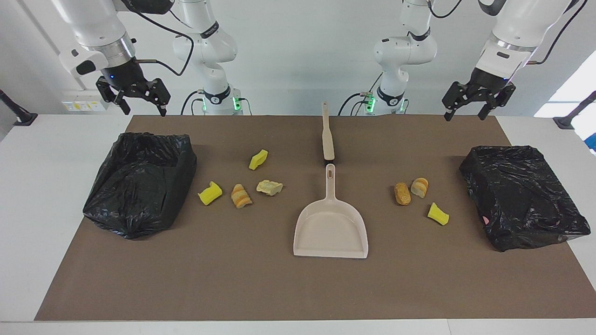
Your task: Sweep and dump trash in bin
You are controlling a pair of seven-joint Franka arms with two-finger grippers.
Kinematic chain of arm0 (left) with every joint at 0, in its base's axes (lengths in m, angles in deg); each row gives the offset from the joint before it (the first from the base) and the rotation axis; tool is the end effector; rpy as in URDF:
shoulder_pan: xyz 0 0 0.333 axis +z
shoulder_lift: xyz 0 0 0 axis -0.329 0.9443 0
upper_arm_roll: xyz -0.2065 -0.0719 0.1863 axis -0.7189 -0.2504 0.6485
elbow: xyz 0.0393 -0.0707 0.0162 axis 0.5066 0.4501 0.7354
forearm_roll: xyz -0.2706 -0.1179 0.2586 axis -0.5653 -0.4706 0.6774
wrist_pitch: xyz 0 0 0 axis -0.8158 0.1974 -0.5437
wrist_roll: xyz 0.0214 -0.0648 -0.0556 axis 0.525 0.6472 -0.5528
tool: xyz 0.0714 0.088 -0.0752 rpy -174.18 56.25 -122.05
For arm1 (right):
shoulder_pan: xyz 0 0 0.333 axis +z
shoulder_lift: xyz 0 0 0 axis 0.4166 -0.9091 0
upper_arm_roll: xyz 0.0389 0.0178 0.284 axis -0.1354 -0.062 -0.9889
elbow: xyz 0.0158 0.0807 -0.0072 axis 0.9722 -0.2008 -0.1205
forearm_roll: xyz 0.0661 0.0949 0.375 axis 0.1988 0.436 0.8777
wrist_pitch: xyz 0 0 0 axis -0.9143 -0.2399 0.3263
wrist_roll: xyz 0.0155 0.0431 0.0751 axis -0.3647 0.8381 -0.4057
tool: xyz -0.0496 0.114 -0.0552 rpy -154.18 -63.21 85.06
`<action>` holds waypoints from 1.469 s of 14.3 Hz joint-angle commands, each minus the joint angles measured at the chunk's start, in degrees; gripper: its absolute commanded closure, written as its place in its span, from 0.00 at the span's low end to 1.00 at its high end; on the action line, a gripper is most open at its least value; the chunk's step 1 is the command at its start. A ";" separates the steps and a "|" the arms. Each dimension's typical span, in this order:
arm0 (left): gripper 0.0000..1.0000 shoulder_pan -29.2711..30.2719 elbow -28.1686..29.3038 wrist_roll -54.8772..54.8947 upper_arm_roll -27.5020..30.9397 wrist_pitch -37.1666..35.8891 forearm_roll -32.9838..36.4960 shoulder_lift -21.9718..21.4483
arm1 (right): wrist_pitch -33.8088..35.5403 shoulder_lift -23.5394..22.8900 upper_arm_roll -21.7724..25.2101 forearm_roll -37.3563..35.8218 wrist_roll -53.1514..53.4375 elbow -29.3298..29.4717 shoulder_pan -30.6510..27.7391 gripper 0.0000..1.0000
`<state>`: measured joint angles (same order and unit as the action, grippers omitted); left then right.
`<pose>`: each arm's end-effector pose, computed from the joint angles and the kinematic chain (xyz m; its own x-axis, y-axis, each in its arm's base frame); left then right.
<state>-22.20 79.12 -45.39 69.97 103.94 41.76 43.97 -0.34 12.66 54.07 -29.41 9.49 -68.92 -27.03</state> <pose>0.5237 -0.0803 0.5833 0.9993 0.0095 0.0354 0.0085 -0.9995 0.0292 0.5269 -0.0254 0.5864 0.9980 -0.0610 -0.0155 -0.0607 -0.9980 0.0186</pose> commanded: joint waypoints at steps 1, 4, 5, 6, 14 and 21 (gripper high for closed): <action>0.00 -6.21 8.52 -4.97 0.75 2.02 -0.44 -3.80 | 0.14 1.18 -0.06 1.06 1.04 -1.27 -0.13 0.00; 0.00 -13.77 18.70 -10.86 0.75 6.05 -0.53 -8.62 | 0.14 1.18 -0.06 1.06 1.04 -1.36 -0.04 0.00; 0.00 -16.49 22.48 -11.83 0.75 7.11 -0.71 -10.73 | 0.23 1.18 -0.06 1.06 1.04 -1.27 -0.04 0.00; 0.00 -19.30 25.39 -12.63 0.75 7.47 -0.80 -12.23 | 0.23 1.18 -0.06 1.06 1.04 -1.36 -0.04 0.00; 0.00 -36.54 42.89 -28.52 0.75 25.64 -3.52 -14.79 | -0.12 1.26 -0.06 0.71 0.87 -1.36 0.04 0.00; 0.00 -48.58 53.63 -38.90 0.75 38.40 -3.52 -9.52 | -1.00 0.39 -2.07 -0.17 1.48 -1.18 0.13 0.00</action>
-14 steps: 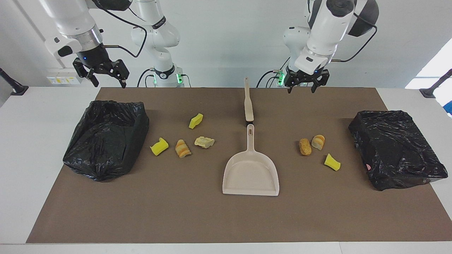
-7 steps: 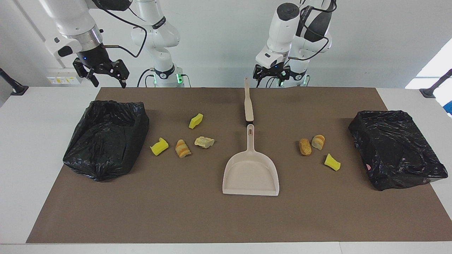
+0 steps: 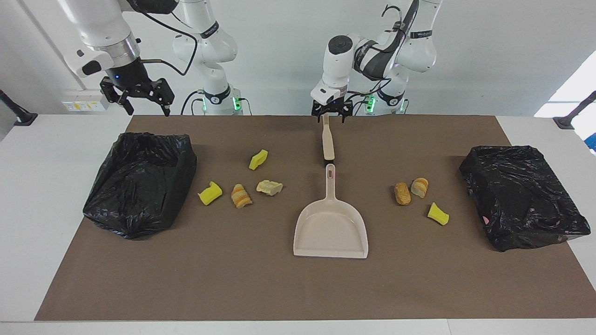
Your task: Sweep and dump trash in bin
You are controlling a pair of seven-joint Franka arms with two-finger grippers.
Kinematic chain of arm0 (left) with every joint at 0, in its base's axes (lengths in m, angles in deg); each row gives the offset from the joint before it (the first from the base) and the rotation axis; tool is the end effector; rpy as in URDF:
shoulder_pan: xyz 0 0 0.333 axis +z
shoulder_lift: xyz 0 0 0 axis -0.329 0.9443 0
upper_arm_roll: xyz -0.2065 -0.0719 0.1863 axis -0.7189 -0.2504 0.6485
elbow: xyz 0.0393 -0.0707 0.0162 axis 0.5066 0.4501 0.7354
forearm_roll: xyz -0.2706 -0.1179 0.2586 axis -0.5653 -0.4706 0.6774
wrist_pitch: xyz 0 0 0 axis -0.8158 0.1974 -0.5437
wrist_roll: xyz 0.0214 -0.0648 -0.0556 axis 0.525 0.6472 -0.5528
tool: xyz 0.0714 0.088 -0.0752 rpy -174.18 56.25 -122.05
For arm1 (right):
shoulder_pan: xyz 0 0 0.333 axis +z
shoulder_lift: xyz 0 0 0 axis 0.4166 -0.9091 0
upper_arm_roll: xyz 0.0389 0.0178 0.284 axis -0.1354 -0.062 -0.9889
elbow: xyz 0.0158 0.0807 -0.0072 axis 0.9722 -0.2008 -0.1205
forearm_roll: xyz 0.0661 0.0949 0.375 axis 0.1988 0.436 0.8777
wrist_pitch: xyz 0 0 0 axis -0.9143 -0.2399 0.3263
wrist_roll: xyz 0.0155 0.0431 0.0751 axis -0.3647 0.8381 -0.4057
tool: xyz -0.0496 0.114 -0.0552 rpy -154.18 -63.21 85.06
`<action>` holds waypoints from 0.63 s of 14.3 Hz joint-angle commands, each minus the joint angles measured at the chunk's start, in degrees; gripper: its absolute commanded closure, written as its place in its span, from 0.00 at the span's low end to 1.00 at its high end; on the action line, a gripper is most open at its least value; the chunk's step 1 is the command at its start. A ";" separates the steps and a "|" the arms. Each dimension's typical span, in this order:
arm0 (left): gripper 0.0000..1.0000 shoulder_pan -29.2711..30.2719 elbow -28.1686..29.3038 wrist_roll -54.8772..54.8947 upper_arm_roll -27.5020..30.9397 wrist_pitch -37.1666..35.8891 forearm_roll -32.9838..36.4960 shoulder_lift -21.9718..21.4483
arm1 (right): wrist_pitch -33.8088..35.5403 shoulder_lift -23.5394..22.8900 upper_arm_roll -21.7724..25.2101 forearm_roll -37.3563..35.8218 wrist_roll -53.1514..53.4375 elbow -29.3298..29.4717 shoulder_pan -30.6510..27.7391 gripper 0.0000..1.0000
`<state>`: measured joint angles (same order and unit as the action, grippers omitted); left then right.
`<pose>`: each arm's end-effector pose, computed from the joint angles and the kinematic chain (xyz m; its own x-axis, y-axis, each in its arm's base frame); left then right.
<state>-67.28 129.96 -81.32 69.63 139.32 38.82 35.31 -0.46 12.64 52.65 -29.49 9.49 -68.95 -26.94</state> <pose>0.2535 -0.3465 0.2980 0.9915 -0.0989 -0.0851 -0.1016 -0.9944 -0.0278 0.5278 -0.0113 0.5861 0.9993 -0.0348 -0.0142 -0.0345 -0.9992 0.0217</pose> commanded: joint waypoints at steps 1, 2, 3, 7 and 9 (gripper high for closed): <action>0.00 -4.39 3.06 -3.94 1.09 3.56 -0.50 -0.86 | -0.53 -0.12 -1.00 -0.01 1.57 -0.54 0.03 0.00; 0.00 -5.18 3.06 -4.82 1.09 3.82 -0.59 -0.86 | -0.35 -0.82 -1.27 -0.01 1.57 -0.19 0.03 0.00; 0.00 -5.63 3.06 -5.18 1.09 4.17 -0.50 -0.86 | -0.44 -1.52 -1.53 0.08 1.57 0.33 0.12 0.00; 0.00 -8.00 3.41 -6.32 1.09 4.09 -0.59 -0.77 | -1.14 -4.86 -3.89 0.61 1.66 0.51 0.03 0.00; 0.12 -7.92 3.41 -5.97 1.09 3.65 -0.50 -0.77 | -1.32 -8.02 -5.48 0.70 3.41 2.70 0.03 0.00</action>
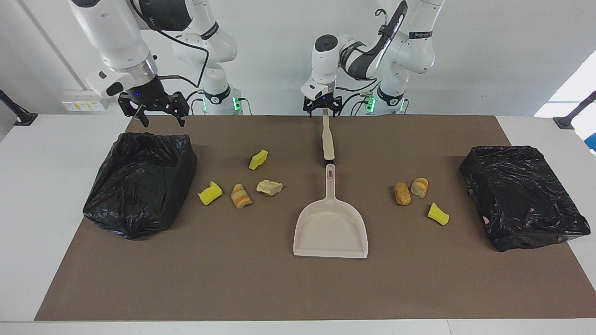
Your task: Sweep and dump trash in bin
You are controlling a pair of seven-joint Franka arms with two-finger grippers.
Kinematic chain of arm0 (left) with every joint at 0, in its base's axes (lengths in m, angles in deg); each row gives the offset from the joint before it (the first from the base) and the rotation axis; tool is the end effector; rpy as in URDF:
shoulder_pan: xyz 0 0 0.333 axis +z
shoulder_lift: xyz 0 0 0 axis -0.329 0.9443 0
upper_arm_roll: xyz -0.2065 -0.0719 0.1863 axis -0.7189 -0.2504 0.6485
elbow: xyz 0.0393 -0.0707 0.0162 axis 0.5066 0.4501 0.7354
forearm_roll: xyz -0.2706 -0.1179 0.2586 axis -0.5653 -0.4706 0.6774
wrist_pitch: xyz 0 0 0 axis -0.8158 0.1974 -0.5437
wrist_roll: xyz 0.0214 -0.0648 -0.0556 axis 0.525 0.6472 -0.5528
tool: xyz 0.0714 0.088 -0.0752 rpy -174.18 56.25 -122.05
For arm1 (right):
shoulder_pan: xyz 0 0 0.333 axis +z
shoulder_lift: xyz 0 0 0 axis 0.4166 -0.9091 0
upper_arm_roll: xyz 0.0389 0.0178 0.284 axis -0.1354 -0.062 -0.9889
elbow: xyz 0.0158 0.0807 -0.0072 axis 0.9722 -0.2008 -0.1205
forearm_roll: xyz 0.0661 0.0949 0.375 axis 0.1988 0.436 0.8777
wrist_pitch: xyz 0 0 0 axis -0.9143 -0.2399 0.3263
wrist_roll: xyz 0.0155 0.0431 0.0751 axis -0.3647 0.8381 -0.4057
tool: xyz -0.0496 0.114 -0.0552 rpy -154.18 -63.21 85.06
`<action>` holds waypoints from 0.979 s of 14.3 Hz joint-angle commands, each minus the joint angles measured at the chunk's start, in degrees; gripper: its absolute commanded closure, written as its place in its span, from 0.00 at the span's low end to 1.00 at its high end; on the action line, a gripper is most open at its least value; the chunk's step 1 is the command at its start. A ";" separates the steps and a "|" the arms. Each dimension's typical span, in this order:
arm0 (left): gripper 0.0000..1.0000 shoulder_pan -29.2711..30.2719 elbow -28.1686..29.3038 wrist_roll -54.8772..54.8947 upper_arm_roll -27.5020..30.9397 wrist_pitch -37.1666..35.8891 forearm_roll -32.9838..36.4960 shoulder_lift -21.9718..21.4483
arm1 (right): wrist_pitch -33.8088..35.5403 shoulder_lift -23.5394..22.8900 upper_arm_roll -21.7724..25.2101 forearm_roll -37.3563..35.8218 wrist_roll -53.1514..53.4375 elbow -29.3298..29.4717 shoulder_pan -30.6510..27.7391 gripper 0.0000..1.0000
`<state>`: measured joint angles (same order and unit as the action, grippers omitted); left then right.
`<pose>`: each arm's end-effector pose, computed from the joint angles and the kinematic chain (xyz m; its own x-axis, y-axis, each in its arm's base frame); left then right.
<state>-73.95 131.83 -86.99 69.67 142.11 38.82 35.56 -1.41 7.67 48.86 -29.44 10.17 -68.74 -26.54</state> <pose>0.2103 -0.3693 0.2864 0.9908 -0.1134 -0.0732 -0.1157 -0.9929 -0.0281 0.5498 0.0281 0.5424 0.9964 0.0268 -0.0804 0.0285 -0.9994 0.0198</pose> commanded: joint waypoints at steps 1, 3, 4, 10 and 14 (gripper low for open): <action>0.23 -1.24 1.54 -0.22 1.05 0.43 -0.59 -1.02 | -0.46 -4.36 -2.57 0.56 3.87 3.64 -0.36 0.00; 0.58 -1.06 1.45 -0.13 1.14 -0.02 -0.59 -1.02 | -2.38 -6.48 -3.80 0.56 5.29 4.79 -0.36 0.00; 0.70 -0.71 1.45 -0.04 1.14 -0.97 -0.59 -1.02 | -3.35 -7.27 -4.33 0.56 5.72 4.79 -0.36 0.00; 1.00 3.94 -2.13 1.01 1.40 -8.44 -0.33 -1.02 | -7.22 -10.26 -4.95 0.73 13.35 4.70 4.29 0.00; 1.00 8.95 -7.84 3.55 1.67 -17.30 0.02 -3.12 | -11.96 -11.58 -5.13 0.56 16.88 4.35 9.29 0.00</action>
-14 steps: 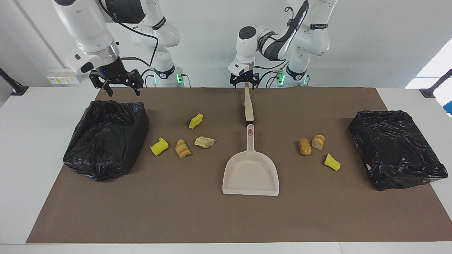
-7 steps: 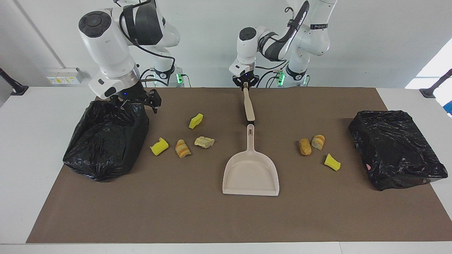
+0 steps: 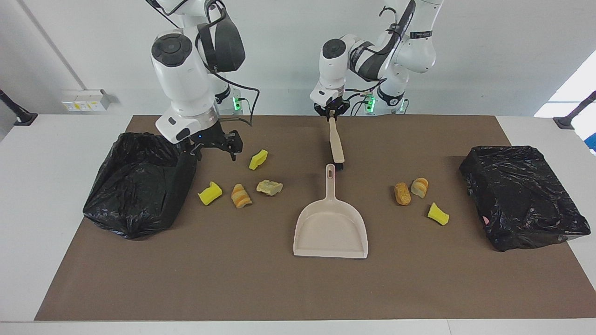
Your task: Sweep and dump trash in bin
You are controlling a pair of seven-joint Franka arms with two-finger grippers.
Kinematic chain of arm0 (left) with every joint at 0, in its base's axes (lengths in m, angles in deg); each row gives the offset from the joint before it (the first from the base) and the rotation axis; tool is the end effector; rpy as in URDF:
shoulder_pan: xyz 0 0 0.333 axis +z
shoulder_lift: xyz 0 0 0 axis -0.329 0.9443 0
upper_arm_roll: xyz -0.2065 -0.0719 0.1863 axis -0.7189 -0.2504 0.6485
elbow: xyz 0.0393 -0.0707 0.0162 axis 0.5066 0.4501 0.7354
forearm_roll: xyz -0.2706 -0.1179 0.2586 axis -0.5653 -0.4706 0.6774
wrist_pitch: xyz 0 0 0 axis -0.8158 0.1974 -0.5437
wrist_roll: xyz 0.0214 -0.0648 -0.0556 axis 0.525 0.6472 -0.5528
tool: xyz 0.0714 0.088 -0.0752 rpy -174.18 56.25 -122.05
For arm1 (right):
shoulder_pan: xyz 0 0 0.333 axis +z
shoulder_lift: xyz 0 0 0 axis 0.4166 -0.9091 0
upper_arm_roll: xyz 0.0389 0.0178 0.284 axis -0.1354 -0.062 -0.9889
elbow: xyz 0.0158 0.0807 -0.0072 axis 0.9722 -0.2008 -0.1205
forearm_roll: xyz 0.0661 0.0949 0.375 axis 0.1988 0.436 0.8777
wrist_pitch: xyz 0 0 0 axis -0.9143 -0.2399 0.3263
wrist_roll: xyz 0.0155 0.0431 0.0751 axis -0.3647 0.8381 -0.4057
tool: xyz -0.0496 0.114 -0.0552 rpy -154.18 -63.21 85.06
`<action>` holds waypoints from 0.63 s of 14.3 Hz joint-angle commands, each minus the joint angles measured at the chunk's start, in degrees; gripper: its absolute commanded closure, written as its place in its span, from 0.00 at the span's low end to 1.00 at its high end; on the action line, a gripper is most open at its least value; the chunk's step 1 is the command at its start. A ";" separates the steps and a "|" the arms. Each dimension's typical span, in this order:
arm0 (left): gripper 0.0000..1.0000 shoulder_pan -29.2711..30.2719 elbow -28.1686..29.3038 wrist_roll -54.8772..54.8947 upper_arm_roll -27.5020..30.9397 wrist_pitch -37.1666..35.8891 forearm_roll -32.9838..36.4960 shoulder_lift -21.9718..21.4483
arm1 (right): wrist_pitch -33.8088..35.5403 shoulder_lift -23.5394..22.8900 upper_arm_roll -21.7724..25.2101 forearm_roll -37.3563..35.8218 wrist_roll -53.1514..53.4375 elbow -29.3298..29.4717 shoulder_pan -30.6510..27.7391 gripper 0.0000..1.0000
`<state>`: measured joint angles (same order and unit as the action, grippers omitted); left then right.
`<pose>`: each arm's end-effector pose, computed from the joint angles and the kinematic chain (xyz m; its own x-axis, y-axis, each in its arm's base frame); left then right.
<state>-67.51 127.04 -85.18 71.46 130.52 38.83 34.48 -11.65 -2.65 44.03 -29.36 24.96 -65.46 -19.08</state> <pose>0.2576 -0.3368 0.3151 0.9889 -0.0060 -0.1486 -0.0199 -0.9956 -0.0917 0.5930 0.1552 0.4804 0.9995 -0.0161 -0.0260 -0.0164 -0.9998 -0.0095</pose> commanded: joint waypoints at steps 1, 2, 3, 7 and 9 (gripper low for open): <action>1.00 3.99 -4.73 3.23 -0.13 -9.40 0.10 -3.18 | -2.43 -1.53 -0.21 0.48 3.49 0.81 3.94 0.00; 1.00 6.27 -5.96 5.42 -0.04 -13.01 0.19 -5.19 | -3.31 -1.88 -0.21 0.31 5.94 0.80 5.26 0.00; 1.00 8.99 -6.84 8.75 0.05 -16.52 0.19 -7.65 | -4.19 -2.23 -0.30 0.13 8.84 0.72 5.89 0.00; 1.00 22.34 -10.98 25.00 0.05 -24.73 4.40 -8.99 | -9.01 -3.90 -0.21 -0.31 14.48 0.72 8.79 0.00; 1.00 28.14 -11.33 33.79 0.05 -24.47 6.60 -8.55 | -10.86 -5.74 -0.21 -0.31 17.12 0.80 10.19 0.00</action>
<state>-44.23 116.68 -58.27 72.27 107.08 43.33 25.07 -20.53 -6.22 43.90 -29.47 38.99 -65.50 -9.80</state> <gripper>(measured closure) 0.731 0.000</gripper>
